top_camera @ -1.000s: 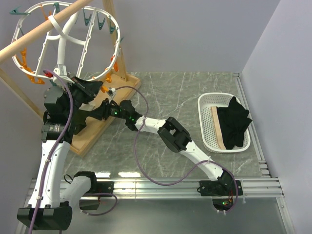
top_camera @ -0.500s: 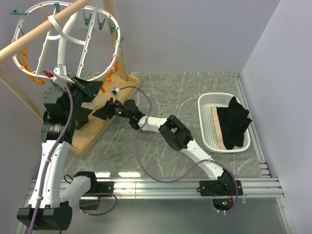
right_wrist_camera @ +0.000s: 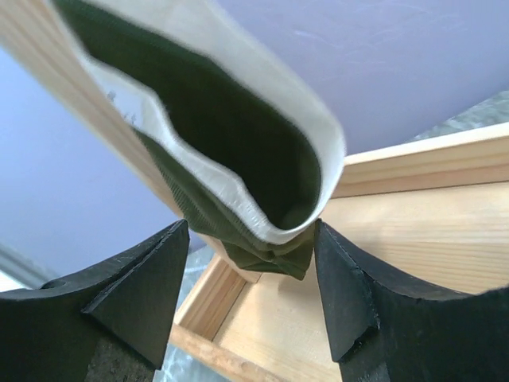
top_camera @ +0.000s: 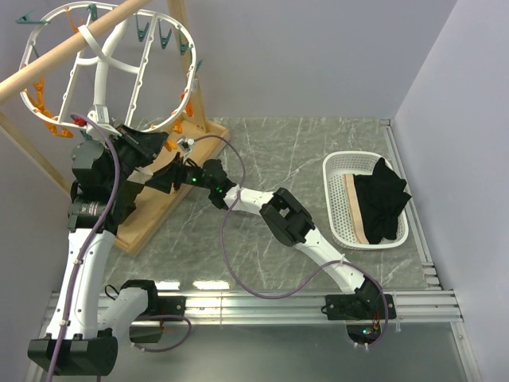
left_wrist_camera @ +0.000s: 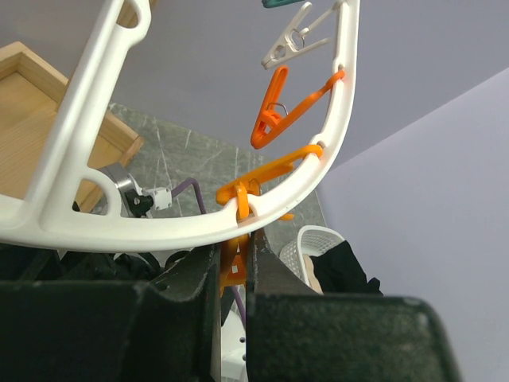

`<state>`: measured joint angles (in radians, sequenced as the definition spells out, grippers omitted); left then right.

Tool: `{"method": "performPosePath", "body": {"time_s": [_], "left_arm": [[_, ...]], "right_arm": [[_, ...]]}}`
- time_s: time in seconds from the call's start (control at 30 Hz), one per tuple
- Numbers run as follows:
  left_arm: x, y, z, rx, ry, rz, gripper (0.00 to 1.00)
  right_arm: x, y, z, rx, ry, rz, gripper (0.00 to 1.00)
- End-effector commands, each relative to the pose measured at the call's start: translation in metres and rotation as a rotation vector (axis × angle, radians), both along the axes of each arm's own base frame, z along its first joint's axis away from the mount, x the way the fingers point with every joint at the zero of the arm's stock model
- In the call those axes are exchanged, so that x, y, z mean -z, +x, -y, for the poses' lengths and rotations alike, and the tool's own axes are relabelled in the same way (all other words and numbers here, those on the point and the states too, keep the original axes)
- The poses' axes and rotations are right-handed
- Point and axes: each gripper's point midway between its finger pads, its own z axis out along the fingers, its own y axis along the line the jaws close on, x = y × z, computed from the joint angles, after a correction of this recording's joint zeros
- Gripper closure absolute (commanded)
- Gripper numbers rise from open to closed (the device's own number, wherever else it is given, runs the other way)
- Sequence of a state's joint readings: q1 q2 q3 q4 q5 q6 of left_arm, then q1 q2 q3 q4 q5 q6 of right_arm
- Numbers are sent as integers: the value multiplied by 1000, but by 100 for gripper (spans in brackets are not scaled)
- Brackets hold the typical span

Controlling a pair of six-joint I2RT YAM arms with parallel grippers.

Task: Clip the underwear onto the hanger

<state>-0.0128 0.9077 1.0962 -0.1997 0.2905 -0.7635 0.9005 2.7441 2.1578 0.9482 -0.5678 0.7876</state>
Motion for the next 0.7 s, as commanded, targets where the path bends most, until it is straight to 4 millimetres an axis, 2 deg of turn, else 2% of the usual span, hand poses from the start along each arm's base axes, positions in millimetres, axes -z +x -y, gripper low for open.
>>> {"method": "performPosePath", "body": {"time_s": [0.0, 0.13, 0.4, 0.5, 0.53, 0.6, 0.67], "left_arm": [[-23, 1, 1, 5, 3, 80, 100], [-23, 1, 1, 5, 3, 82, 100], [-26, -1, 0, 2, 7, 88, 100], [-26, -1, 0, 0, 7, 91, 100], [-25, -1, 0, 2, 6, 87, 100], [-26, -1, 1, 3, 4, 88, 100], [-25, -1, 1, 5, 4, 87, 100]], "right_arm": [[-52, -22, 4, -66, 101, 151, 29], [-54, -26, 0, -74, 88, 183, 29], [-45, -13, -7, -45, 47, 132, 32], [-42, -7, -8, -24, 33, 117, 40], [-43, -3, -7, -16, 35, 119, 48], [-42, 2, -7, -3, 31, 111, 54], [-43, 3, -7, 2, 31, 123, 65]]}}
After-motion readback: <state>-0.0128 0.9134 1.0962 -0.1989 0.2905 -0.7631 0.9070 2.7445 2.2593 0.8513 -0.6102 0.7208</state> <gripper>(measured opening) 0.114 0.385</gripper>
